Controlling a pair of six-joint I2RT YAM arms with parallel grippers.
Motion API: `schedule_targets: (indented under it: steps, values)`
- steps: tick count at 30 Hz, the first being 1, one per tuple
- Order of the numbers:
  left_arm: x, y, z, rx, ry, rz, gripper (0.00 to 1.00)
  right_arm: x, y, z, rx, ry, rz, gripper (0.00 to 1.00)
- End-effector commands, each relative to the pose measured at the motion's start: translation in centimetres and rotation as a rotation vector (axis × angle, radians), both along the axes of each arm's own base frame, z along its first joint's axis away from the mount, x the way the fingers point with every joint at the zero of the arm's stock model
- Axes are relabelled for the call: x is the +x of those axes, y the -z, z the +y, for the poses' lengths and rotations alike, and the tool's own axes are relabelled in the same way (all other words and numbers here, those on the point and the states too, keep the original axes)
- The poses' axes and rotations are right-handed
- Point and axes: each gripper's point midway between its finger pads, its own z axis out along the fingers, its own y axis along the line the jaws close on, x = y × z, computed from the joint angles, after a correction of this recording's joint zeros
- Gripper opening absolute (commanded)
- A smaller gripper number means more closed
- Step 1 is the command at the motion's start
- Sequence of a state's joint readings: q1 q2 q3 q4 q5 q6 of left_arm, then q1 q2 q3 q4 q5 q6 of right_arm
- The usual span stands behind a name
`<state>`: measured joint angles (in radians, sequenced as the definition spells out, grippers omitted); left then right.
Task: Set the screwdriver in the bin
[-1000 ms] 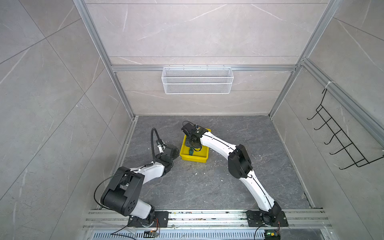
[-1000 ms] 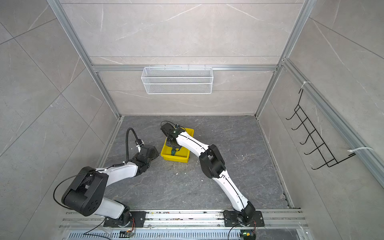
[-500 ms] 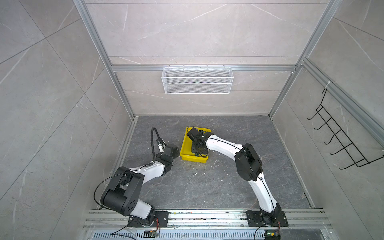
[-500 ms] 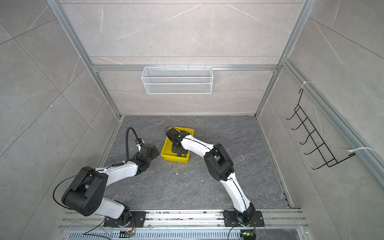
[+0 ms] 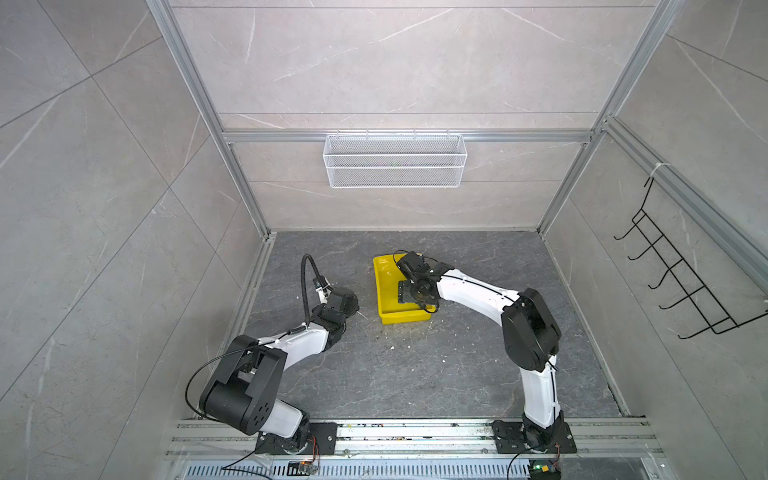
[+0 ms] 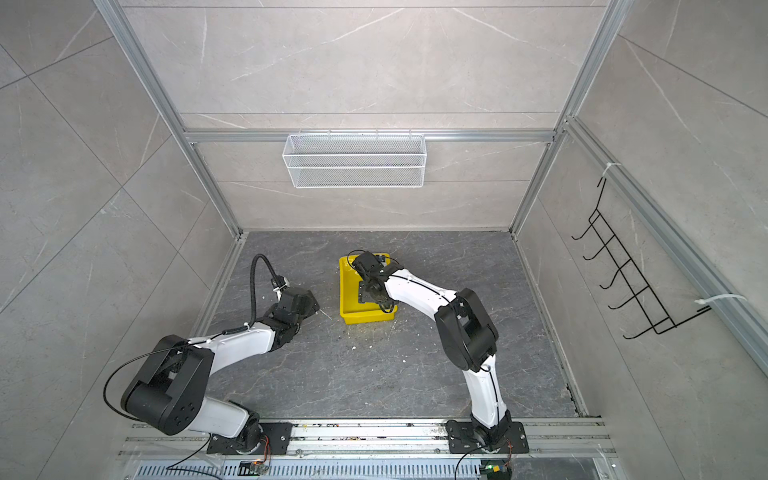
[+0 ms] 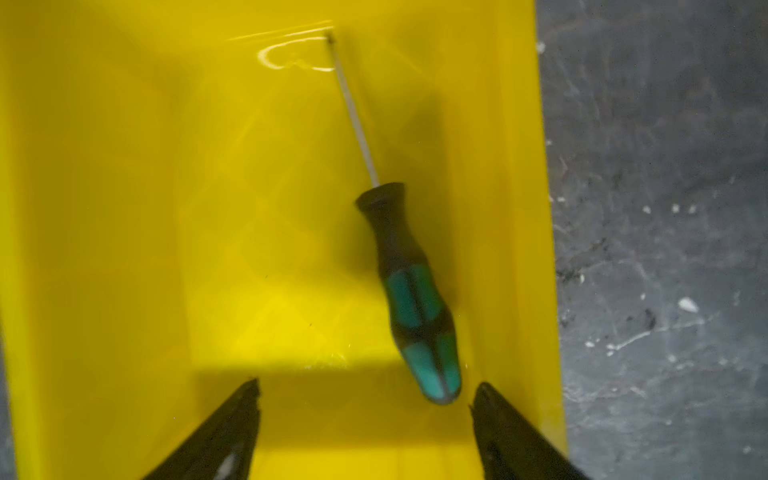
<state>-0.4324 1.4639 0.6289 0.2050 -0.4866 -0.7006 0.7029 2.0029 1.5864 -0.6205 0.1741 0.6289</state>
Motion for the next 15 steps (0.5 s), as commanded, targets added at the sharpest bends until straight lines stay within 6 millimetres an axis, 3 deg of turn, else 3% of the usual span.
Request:
schedule_targets:
  steps: [1, 4, 7, 12, 15]
  values:
    - [0.5, -2.4, -0.4, 0.008, 0.029, -0.057, 0.86, -0.5, -7.4, 0.8, 0.126, -0.086, -0.168, 0.99]
    - [0.2, -2.6, 0.0, 0.012, 0.021, -0.068, 0.86, -1.3, -11.0, -2.6, 0.092, -0.049, -0.291, 0.99]
    - [0.0, -2.5, 0.2, 0.019, 0.017, -0.066, 0.86, -2.0, -13.6, -7.3, 0.055, -0.016, -0.354, 0.99]
    - [-0.2, -2.2, 0.2, 0.023, 0.019, -0.052, 0.86, -2.6, -13.6, -17.3, -0.002, 0.169, -0.351, 0.99]
    - [-0.4, -2.1, 0.3, 0.020, 0.018, -0.048, 0.86, -3.4, -13.1, -23.5, -0.130, 0.351, -0.380, 1.00]
